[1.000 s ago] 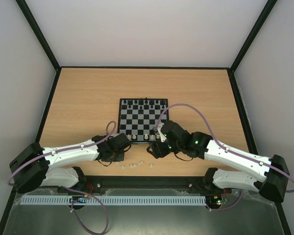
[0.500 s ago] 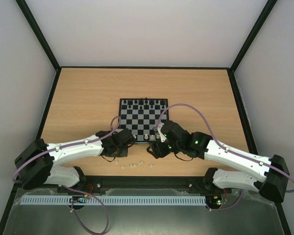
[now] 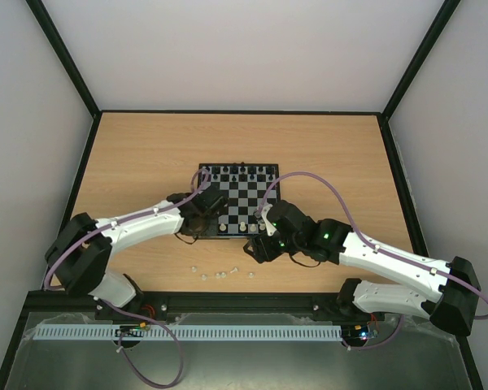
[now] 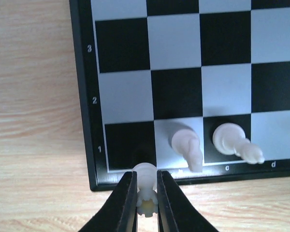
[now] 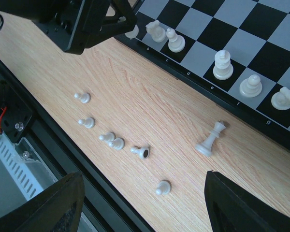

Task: Set up the chess pieces on the board
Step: Place the chess piece on the chessboard.

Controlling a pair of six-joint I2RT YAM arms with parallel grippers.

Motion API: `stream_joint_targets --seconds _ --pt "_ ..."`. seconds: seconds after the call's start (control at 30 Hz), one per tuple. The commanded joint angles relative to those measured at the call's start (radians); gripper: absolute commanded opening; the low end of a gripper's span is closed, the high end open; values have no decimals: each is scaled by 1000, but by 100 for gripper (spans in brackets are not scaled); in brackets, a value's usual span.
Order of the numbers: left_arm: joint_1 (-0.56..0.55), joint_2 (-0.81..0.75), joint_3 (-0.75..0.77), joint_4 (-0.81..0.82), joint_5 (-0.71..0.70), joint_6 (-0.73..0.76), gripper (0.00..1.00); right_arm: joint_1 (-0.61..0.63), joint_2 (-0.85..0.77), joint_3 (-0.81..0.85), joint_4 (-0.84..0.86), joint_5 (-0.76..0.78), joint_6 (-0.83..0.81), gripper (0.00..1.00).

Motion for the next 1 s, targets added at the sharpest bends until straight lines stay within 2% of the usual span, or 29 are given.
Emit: stream_joint_targets --seconds 0.0,0.63,0.97 --pt "25 39 43 7 2 66 3 -3 -5 -10 -12 1 -4 69" --pt "54 101 56 24 -8 91 3 -2 -5 -13 -9 -8 -6 69" --pt "59 97 37 28 -9 91 8 -3 -2 -14 -7 -10 -6 69"
